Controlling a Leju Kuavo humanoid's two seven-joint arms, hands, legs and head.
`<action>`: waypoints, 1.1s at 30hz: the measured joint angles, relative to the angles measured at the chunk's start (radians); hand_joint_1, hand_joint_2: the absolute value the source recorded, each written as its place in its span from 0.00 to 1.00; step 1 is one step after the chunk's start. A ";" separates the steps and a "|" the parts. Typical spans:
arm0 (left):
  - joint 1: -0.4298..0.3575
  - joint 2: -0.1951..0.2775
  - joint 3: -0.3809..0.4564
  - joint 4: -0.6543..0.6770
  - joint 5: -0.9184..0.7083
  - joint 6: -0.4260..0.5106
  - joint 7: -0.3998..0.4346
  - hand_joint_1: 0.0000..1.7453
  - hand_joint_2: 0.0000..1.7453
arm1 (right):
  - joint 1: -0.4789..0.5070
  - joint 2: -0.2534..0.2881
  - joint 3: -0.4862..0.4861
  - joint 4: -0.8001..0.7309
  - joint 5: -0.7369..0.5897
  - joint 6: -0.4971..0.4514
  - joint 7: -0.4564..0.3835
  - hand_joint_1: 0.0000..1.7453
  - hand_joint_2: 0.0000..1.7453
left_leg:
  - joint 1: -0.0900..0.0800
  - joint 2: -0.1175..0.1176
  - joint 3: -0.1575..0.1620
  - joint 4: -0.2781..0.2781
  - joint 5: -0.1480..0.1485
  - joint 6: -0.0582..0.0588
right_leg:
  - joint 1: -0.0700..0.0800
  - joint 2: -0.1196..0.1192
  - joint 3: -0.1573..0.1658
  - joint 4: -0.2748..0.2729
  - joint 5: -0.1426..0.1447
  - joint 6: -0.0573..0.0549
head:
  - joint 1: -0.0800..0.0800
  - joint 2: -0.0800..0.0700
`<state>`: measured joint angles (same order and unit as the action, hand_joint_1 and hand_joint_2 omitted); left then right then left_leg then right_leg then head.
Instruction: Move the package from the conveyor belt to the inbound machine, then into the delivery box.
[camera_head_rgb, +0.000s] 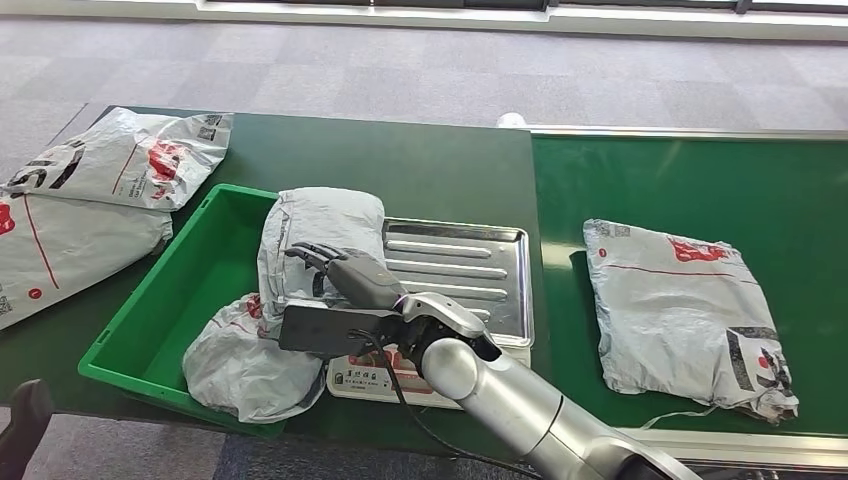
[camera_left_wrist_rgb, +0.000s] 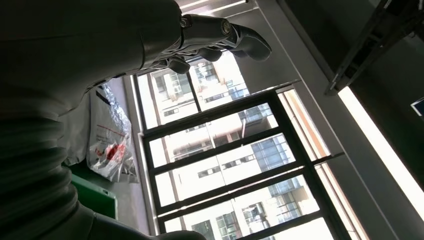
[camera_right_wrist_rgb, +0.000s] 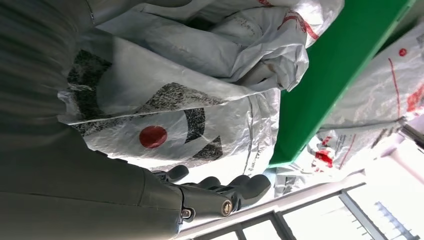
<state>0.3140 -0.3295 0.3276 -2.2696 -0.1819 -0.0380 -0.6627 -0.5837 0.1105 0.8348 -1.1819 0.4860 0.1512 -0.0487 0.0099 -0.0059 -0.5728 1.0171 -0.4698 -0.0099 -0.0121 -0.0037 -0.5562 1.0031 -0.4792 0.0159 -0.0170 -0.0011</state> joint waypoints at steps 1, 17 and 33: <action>-0.004 0.001 0.000 -0.011 -0.003 0.004 -0.005 0.00 1.00 | 0.014 -0.007 -0.011 -0.012 -0.014 -0.013 -0.016 0.00 1.00 | 0.000 0.000 0.000 0.000 0.000 0.000 | 0.000 0.000 0.000 0.000 0.000 0.000 | 0.000 0.000; -0.379 0.189 -0.364 0.200 -0.290 0.064 0.503 0.00 1.00 | 0.485 -0.075 -0.439 -0.572 -0.323 -0.755 -0.612 0.00 1.00 | 0.000 -0.003 -0.002 0.001 0.002 -0.001 | 0.000 -0.004 -0.002 -0.001 0.002 -0.001 | 0.000 0.000; -0.603 0.201 -0.642 0.652 -0.428 0.048 0.707 0.00 1.00 | 0.744 -0.108 -0.601 -0.731 -0.463 -0.849 -0.649 0.00 1.00 | -0.001 0.002 -0.004 0.000 0.002 -0.001 | -0.001 0.002 -0.004 -0.001 0.003 0.000 | 0.000 0.000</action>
<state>-0.2890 -0.1287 -0.3145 -1.6173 -0.6096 0.0103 0.0441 0.1599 0.0022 0.2335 -1.9129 0.0225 -0.6977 -0.6972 0.0092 -0.0042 -0.5764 1.0174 -0.4682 -0.0106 -0.0129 -0.0020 -0.5605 1.0025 -0.4759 0.0159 -0.0169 -0.0011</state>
